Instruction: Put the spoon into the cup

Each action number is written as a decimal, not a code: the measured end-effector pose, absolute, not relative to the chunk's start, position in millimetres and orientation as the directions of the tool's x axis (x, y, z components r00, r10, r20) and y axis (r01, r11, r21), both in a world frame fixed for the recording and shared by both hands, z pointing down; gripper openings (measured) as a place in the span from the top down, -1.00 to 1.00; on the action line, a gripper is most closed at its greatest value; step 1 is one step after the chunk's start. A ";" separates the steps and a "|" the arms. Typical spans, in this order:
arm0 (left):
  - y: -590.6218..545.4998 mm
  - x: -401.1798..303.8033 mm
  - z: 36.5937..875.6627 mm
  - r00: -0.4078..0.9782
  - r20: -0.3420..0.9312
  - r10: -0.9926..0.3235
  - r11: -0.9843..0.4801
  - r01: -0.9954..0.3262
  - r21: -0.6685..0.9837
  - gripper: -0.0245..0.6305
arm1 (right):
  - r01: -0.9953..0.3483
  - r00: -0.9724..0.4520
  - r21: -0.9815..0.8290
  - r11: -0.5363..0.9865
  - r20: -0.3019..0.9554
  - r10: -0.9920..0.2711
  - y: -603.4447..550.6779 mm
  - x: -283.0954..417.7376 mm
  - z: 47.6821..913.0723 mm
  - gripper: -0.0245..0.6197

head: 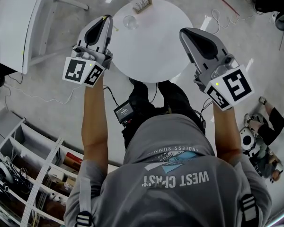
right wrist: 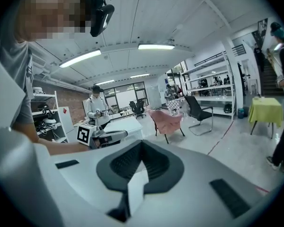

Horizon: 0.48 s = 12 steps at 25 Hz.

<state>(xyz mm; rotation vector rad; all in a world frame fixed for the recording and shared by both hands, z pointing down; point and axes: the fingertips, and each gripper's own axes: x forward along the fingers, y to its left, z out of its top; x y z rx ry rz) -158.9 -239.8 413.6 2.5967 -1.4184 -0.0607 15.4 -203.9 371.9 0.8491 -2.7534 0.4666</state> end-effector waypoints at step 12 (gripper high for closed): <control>-265.5 -167.4 465.1 0.512 0.056 -0.857 -0.487 -0.841 0.238 0.92 | -0.593 -0.795 -0.263 0.761 0.343 -0.501 -211.8 12.2 397.9 0.92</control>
